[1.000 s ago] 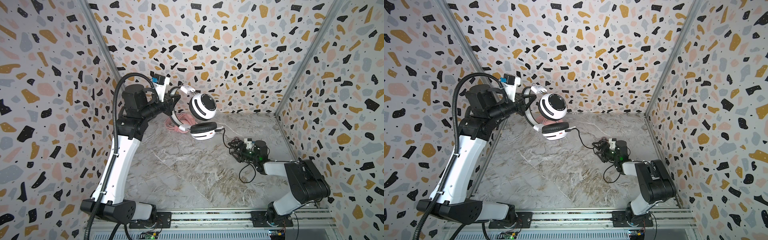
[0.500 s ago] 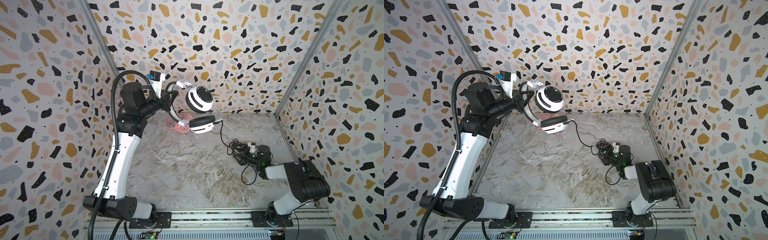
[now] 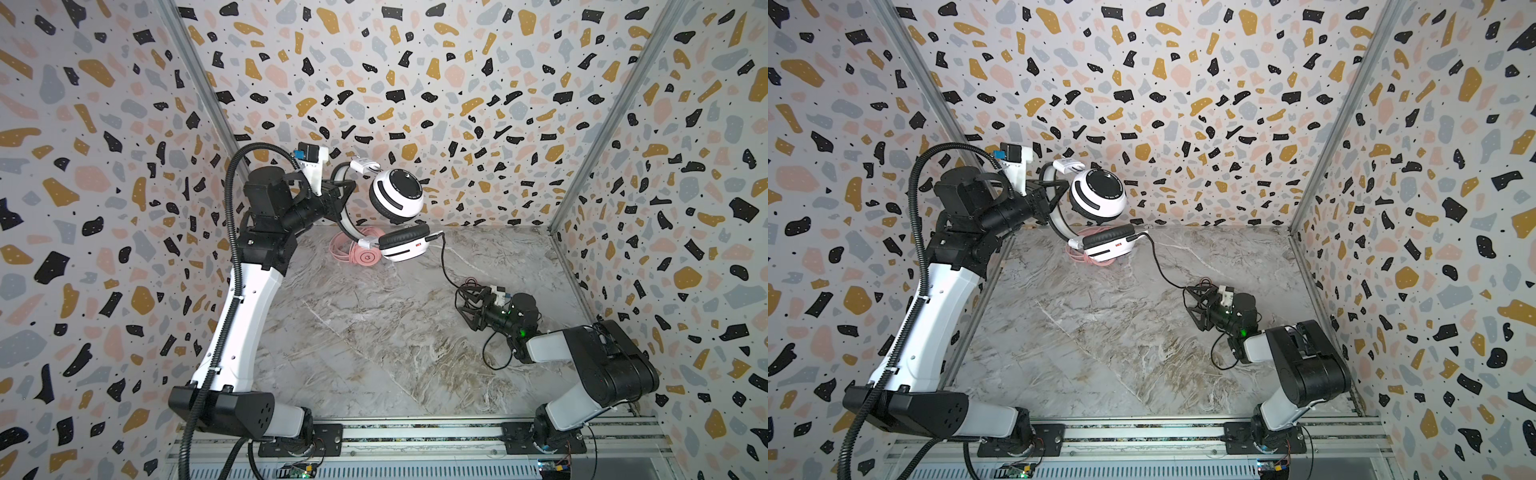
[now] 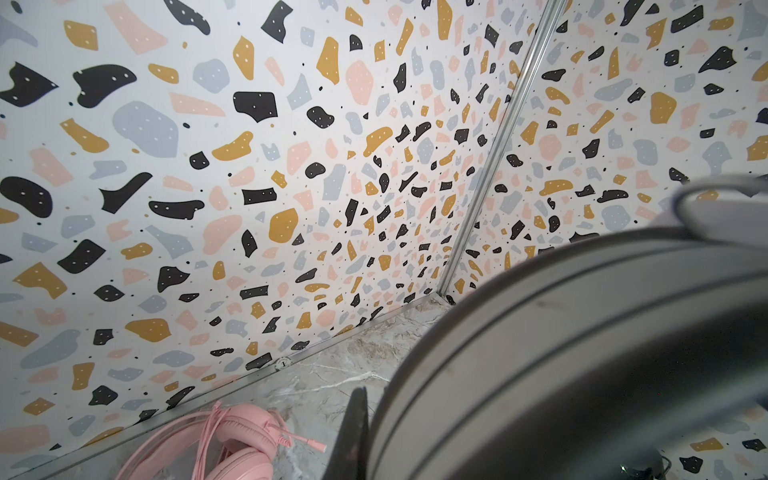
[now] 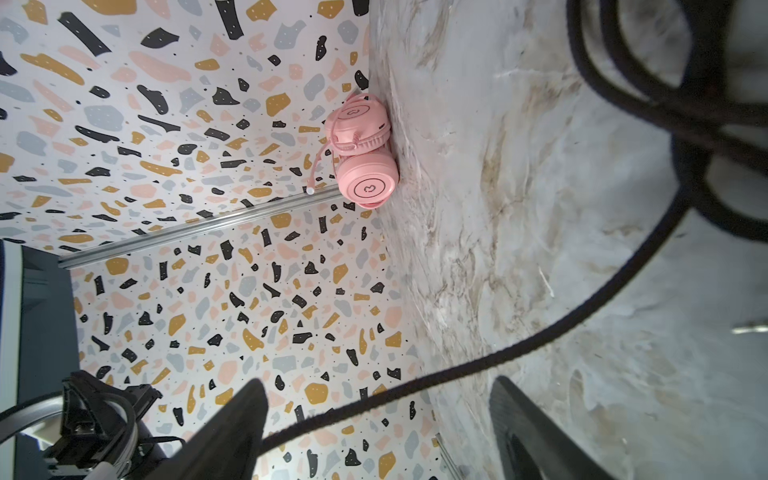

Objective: Wrap the headphones

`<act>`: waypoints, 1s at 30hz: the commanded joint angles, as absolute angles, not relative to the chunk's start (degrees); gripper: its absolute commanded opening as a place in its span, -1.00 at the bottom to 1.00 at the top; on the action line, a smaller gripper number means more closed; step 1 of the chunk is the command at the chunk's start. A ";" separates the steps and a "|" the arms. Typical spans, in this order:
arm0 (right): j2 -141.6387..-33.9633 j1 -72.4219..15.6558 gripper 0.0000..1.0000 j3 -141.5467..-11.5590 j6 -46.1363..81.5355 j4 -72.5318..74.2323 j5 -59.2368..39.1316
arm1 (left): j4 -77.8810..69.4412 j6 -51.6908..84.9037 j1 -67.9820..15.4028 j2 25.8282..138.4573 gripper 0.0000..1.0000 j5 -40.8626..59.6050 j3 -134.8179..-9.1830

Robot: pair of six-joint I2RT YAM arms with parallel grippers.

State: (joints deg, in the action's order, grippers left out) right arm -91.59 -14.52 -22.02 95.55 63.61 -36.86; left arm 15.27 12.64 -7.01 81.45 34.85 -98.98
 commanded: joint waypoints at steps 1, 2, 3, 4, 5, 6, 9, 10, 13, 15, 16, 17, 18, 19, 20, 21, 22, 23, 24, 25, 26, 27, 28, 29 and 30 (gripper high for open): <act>-93.40 -15.80 0.72 -20.82 102.18 70.62 -33.49 | 9.44 16.09 -6.64 79.01 -1.00 36.50 -100.11; -94.14 -16.01 0.71 -20.45 102.94 71.85 -32.71 | 9.09 16.25 -6.59 78.71 -1.00 36.48 -99.90; -94.72 -16.08 0.71 -20.34 103.44 72.40 -32.30 | 8.73 16.41 -6.59 78.43 -1.00 36.34 -99.57; -95.65 -16.24 0.70 -19.99 104.05 73.48 -31.50 | 8.21 16.59 -6.59 78.10 -1.00 36.29 -99.30; -96.59 -16.34 0.69 -19.81 104.84 74.87 -31.08 | 8.13 16.70 -6.60 77.98 -1.00 36.26 -99.23; -97.54 -16.43 0.67 -19.90 105.59 75.63 -31.06 | 8.17 16.73 -6.59 77.96 -1.00 36.32 -99.31; -100.72 -16.52 0.59 -20.98 106.58 80.07 -31.04 | 8.04 16.91 -6.59 77.79 -1.00 36.67 -99.40; -101.87 -16.61 0.55 -21.23 106.90 80.85 -30.63 | 8.00 16.94 -6.59 77.83 -1.00 36.84 -99.40; -105.62 -17.13 0.36 -22.12 108.04 84.30 -29.88 | 7.41 17.42 -6.59 77.68 -1.00 37.08 -99.02; -108.11 -17.23 0.15 -23.14 108.02 86.27 -29.84 | 7.26 17.65 -6.59 77.48 -1.00 37.59 -98.72; -109.22 -17.18 0.02 -23.65 107.86 87.09 -29.88 | 6.89 18.01 -6.59 77.36 -1.00 37.99 -98.47; -110.18 -17.01 -0.14 -24.17 107.12 87.87 -29.83 | 6.74 18.19 -6.59 77.20 -1.00 38.44 -98.28; -110.68 -16.80 -0.22 -24.77 106.28 87.43 -29.95 | 6.72 18.28 -6.64 77.14 -1.00 38.82 -98.26; -110.99 -16.62 -0.33 -25.36 105.42 86.65 -30.15 | 6.77 18.36 -6.59 77.03 -1.00 39.13 -98.15; -111.21 -16.37 -0.42 -25.72 104.88 86.51 -29.91 | 6.85 18.45 -6.59 77.00 -1.00 39.58 -98.00; -111.20 -16.14 -0.50 -26.05 104.27 86.18 -29.73 | 6.92 18.39 -6.59 76.97 -1.00 39.97 -97.93; -111.19 -15.80 -0.56 -26.56 103.49 85.40 -29.71 | 7.11 18.33 -6.59 76.86 -1.00 40.30 -97.88; -111.21 -15.44 -0.60 -27.12 102.99 84.47 -29.71 | 7.07 18.31 -6.59 76.72 -1.00 40.77 -97.59; -111.31 -15.18 -0.63 -27.51 102.76 84.09 -29.64 | 7.03 18.33 -6.59 76.51 -1.00 40.91 -97.27; -111.68 -14.84 -0.66 -28.12 102.57 84.27 -29.72 | 6.97 18.33 -6.59 76.23 -1.00 41.02 -96.91; -112.12 -14.62 -0.68 -28.71 102.55 84.26 -29.67 | 6.83 18.33 -6.59 75.98 -1.00 41.21 -96.57; -112.62 -14.51 -0.70 -29.27 102.55 84.26 -29.60 | 6.64 18.28 -6.60 75.73 -1.00 41.37 -96.27; -113.41 -14.41 -0.71 -29.85 102.97 84.53 -29.68 | 6.39 18.41 -6.59 75.52 -1.00 41.48 -96.03; -114.32 -14.41 -0.73 -30.44 103.82 85.95 -29.79 | 6.33 18.46 -6.59 75.33 -1.00 41.61 -95.89; -115.00 -14.45 -0.74 -30.92 104.42 86.98 -29.69 | 6.33 18.46 -6.59 75.17 -1.00 41.66 -95.81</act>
